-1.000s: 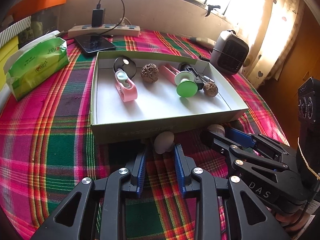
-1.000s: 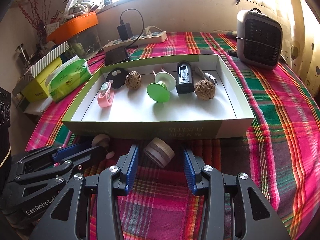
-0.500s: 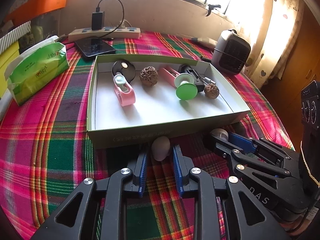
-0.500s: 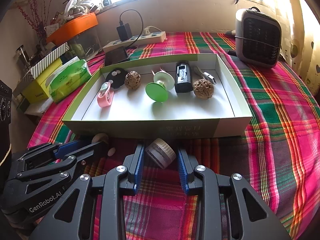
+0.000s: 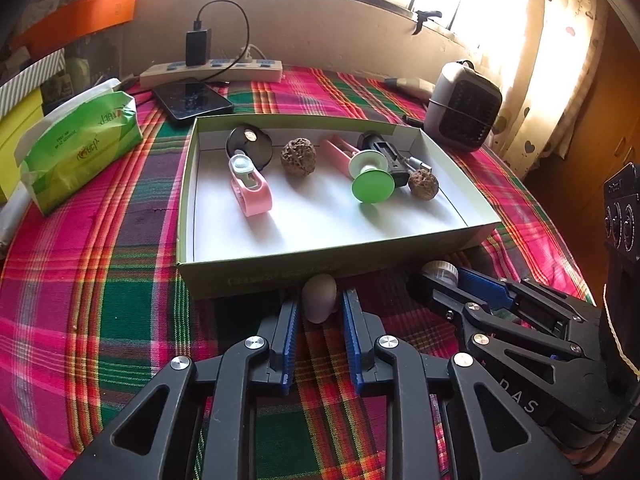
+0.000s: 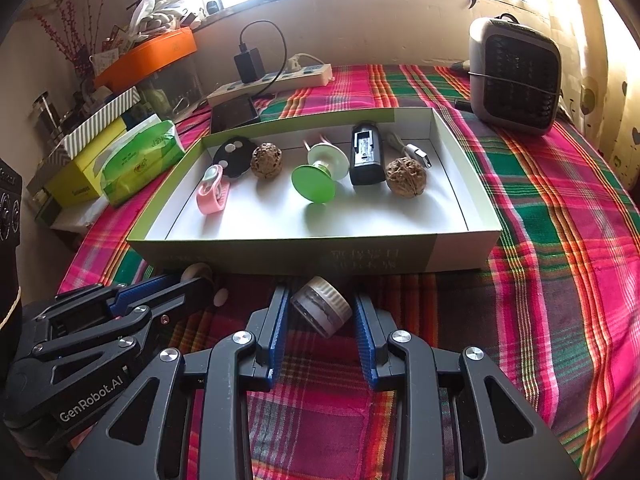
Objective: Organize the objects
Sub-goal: 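Lift and carry the knob and jar over the box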
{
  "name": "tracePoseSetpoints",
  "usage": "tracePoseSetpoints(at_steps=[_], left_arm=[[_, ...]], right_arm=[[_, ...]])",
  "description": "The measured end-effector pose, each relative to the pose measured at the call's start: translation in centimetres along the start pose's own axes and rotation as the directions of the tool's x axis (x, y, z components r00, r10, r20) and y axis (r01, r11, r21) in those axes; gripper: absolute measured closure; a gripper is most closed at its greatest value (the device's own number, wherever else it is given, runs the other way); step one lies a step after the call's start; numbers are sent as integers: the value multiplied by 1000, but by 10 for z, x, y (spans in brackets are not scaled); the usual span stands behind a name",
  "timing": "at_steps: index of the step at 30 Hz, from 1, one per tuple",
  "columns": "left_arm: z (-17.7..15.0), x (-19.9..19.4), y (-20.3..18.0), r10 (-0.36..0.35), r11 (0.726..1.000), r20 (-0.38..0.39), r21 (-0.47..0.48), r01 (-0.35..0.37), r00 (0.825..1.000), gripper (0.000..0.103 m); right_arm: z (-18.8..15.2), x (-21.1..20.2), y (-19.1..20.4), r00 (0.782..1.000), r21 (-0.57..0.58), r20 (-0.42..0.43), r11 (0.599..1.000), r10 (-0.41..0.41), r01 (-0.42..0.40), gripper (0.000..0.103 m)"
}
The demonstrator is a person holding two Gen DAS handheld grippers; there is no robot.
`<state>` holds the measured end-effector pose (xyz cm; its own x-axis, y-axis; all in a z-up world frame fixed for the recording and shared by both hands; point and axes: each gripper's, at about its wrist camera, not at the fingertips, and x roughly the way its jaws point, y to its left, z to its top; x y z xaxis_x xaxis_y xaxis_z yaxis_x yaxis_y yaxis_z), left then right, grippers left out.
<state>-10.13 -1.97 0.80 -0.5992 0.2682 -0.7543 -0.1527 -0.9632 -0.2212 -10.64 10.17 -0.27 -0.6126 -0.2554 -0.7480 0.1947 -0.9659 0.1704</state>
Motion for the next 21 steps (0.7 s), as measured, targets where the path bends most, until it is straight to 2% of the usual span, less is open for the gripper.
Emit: tracePoseSetpoints(at_steps=[21], left_arm=[[1,-12,-8,28,999,29,31,-29,999,84]], right_arm=[[-1,-7,4,1000,-18,20,1000,3,-3,71]])
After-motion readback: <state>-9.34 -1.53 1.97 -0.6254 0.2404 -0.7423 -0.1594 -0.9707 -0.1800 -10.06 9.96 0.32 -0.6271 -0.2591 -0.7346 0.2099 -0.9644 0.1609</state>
